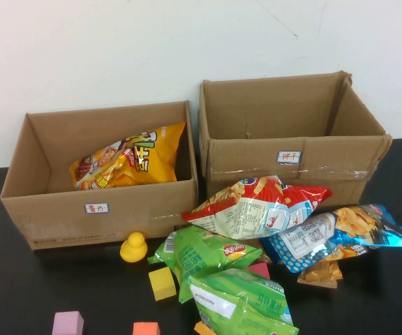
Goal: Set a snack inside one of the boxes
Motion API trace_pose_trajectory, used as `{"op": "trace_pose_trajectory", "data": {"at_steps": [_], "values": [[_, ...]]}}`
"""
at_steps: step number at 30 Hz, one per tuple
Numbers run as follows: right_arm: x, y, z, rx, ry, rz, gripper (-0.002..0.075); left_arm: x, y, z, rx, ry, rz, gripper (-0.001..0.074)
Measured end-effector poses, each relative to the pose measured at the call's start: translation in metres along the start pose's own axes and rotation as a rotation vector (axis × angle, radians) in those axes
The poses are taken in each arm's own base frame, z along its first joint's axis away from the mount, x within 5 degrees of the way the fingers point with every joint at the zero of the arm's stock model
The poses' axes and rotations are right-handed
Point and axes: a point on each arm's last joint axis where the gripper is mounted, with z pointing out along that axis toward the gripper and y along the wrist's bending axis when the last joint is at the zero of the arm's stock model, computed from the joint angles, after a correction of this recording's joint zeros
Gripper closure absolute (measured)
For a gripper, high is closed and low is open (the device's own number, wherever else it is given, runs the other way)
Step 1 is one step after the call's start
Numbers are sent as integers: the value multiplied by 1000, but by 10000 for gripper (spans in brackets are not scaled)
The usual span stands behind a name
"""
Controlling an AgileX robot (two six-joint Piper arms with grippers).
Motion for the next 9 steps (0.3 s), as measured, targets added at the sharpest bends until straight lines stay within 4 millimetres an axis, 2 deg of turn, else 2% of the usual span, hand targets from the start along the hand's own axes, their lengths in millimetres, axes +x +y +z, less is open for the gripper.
{"op": "trace_pose_trajectory", "data": {"at_steps": [9], "values": [[0, 0, 0, 0, 0, 0, 727, 0, 0, 0, 0, 1, -4, 738]]}}
